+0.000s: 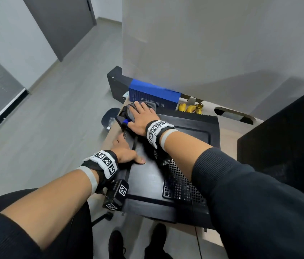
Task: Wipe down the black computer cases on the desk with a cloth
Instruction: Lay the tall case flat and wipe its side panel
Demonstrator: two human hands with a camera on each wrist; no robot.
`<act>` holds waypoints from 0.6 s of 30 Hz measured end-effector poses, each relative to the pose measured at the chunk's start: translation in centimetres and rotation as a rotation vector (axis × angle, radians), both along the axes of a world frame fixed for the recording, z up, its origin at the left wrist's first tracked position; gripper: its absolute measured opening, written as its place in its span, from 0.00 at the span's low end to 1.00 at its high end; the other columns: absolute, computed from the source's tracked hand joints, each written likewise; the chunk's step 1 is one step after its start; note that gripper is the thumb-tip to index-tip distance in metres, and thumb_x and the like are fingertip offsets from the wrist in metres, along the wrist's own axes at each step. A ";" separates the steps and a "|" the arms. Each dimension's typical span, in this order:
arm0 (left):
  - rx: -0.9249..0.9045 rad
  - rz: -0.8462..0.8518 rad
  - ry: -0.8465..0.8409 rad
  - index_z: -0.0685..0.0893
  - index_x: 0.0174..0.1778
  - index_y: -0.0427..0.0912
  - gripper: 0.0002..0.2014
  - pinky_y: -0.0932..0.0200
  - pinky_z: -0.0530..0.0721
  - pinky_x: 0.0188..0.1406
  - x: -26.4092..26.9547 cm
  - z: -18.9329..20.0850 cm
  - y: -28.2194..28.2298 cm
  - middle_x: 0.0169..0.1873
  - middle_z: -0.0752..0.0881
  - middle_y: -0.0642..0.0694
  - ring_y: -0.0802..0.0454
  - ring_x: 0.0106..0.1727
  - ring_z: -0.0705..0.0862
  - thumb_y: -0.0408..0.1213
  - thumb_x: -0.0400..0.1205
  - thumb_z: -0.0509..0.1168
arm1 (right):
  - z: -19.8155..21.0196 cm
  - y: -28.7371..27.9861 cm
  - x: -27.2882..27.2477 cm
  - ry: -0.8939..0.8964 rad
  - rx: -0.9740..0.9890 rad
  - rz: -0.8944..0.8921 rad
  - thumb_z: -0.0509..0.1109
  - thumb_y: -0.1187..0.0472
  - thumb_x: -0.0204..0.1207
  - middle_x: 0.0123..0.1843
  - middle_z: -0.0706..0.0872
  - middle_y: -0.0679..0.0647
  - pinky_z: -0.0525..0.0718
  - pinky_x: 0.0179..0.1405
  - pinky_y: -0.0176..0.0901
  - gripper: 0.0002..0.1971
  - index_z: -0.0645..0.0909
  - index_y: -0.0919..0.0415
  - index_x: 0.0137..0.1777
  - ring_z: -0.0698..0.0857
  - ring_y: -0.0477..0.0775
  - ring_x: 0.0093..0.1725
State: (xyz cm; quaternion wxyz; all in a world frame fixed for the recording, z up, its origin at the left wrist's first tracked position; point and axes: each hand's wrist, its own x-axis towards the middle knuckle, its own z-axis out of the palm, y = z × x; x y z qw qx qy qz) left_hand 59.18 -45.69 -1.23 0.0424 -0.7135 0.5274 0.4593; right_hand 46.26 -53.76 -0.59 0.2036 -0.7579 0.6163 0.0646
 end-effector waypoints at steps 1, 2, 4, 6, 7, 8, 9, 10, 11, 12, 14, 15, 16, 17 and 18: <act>-0.002 -0.001 0.000 0.42 0.88 0.41 0.70 0.41 0.63 0.82 0.0 0.0 0.0 0.84 0.56 0.37 0.38 0.85 0.56 0.48 0.61 0.87 | 0.1 -0.2 0.0 -0.002 0.008 -0.024 0.54 0.39 0.81 0.90 0.42 0.52 0.44 0.86 0.59 0.39 0.48 0.50 0.89 0.43 0.57 0.89; 0.006 -0.001 0.005 0.42 0.87 0.40 0.71 0.41 0.63 0.82 0.0 0.0 0.0 0.84 0.56 0.37 0.38 0.85 0.56 0.48 0.60 0.87 | 0.1 -0.2 -0.4 -0.008 0.010 -0.056 0.54 0.39 0.81 0.90 0.43 0.52 0.45 0.86 0.59 0.39 0.48 0.51 0.89 0.44 0.57 0.89; 0.024 0.008 0.025 0.43 0.87 0.40 0.72 0.40 0.65 0.82 0.0 0.4 0.1 0.83 0.59 0.37 0.37 0.83 0.60 0.49 0.57 0.87 | 0.0 0.4 -2.3 -0.029 -0.012 -0.152 0.55 0.39 0.79 0.90 0.47 0.55 0.49 0.86 0.59 0.40 0.52 0.54 0.88 0.47 0.60 0.88; 0.023 0.038 0.045 0.47 0.86 0.41 0.69 0.38 0.68 0.80 0.0 0.7 0.2 0.79 0.63 0.37 0.37 0.81 0.63 0.47 0.57 0.87 | -0.1 1.9 -5.8 -0.006 -0.045 -0.263 0.55 0.39 0.77 0.89 0.51 0.59 0.54 0.84 0.60 0.40 0.55 0.57 0.87 0.51 0.62 0.87; 0.016 0.049 0.054 0.49 0.85 0.42 0.67 0.37 0.68 0.79 0.0 0.7 0.2 0.78 0.64 0.37 0.36 0.80 0.64 0.46 0.58 0.88 | -0.2 2.9 -7.8 0.017 -0.041 -0.323 0.54 0.39 0.77 0.89 0.50 0.60 0.54 0.85 0.60 0.41 0.54 0.58 0.87 0.50 0.62 0.87; 0.010 0.052 0.061 0.50 0.85 0.42 0.65 0.36 0.68 0.79 0.1 0.8 0.2 0.78 0.64 0.37 0.36 0.80 0.65 0.45 0.59 0.87 | -0.3 4.0 -9.7 0.039 -0.026 -0.384 0.53 0.39 0.78 0.90 0.47 0.61 0.53 0.86 0.61 0.41 0.53 0.59 0.88 0.47 0.63 0.88; 0.009 0.047 0.061 0.50 0.85 0.42 0.65 0.36 0.68 0.79 0.1 0.9 0.3 0.78 0.64 0.37 0.36 0.80 0.64 0.45 0.60 0.87 | -0.2 4.9 -11.2 0.058 -0.011 -0.437 0.53 0.39 0.78 0.90 0.45 0.61 0.52 0.86 0.61 0.41 0.51 0.60 0.88 0.46 0.64 0.88; 0.012 0.037 0.062 0.49 0.85 0.42 0.64 0.37 0.67 0.80 0.2 1.0 0.4 0.79 0.63 0.37 0.35 0.81 0.64 0.45 0.62 0.87 | -0.1 5.5 -12.1 0.074 -0.004 -0.471 0.53 0.39 0.79 0.90 0.44 0.62 0.51 0.86 0.62 0.41 0.51 0.60 0.88 0.46 0.65 0.88; 0.017 0.031 0.066 0.47 0.86 0.41 0.65 0.37 0.66 0.81 0.1 1.0 0.4 0.81 0.61 0.36 0.35 0.82 0.62 0.45 0.63 0.86 | -0.1 5.8 -12.2 0.087 -0.009 -0.481 0.53 0.39 0.79 0.89 0.45 0.63 0.52 0.85 0.63 0.41 0.52 0.60 0.88 0.47 0.66 0.88; 0.021 0.027 0.073 0.45 0.87 0.41 0.66 0.38 0.65 0.81 0.1 0.9 0.4 0.82 0.58 0.36 0.35 0.83 0.60 0.45 0.64 0.86 | -0.1 5.9 -11.7 0.094 -0.030 -0.457 0.53 0.39 0.78 0.89 0.47 0.62 0.54 0.84 0.65 0.41 0.53 0.58 0.87 0.48 0.67 0.87; 0.019 0.022 0.081 0.41 0.87 0.41 0.68 0.39 0.63 0.83 0.1 0.7 0.3 0.83 0.56 0.36 0.36 0.84 0.58 0.45 0.64 0.86 | -0.2 5.3 -9.4 0.078 -0.070 -0.304 0.52 0.38 0.76 0.89 0.49 0.58 0.55 0.83 0.69 0.39 0.55 0.53 0.87 0.50 0.66 0.87; 0.022 0.020 0.084 0.40 0.87 0.42 0.69 0.39 0.62 0.83 0.1 0.6 0.3 0.83 0.54 0.36 0.37 0.85 0.56 0.46 0.64 0.86 | -0.3 4.7 -7.9 0.058 -0.067 -0.203 0.52 0.38 0.77 0.90 0.48 0.56 0.53 0.84 0.69 0.39 0.54 0.50 0.87 0.49 0.64 0.87; 0.024 0.015 0.086 0.38 0.87 0.42 0.70 0.40 0.60 0.84 0.0 0.6 0.2 0.84 0.52 0.36 0.37 0.85 0.54 0.46 0.64 0.86 | -0.5 4.0 -6.4 0.038 -0.056 -0.115 0.51 0.39 0.78 0.90 0.46 0.55 0.51 0.84 0.68 0.38 0.52 0.48 0.88 0.47 0.62 0.88; 0.026 0.008 0.083 0.37 0.87 0.41 0.70 0.40 0.59 0.85 0.0 0.6 0.2 0.85 0.51 0.36 0.38 0.86 0.53 0.46 0.65 0.86 | -0.5 3.2 -4.9 0.022 -0.047 -0.054 0.52 0.39 0.80 0.90 0.45 0.54 0.49 0.85 0.67 0.36 0.52 0.46 0.88 0.46 0.61 0.88; 0.024 0.001 0.078 0.36 0.87 0.40 0.70 0.41 0.58 0.85 0.0 0.6 0.2 0.85 0.49 0.36 0.38 0.87 0.51 0.46 0.65 0.86 | -0.4 2.3 -3.4 0.012 -0.043 -0.015 0.52 0.40 0.81 0.90 0.44 0.53 0.48 0.85 0.66 0.36 0.51 0.45 0.88 0.45 0.59 0.89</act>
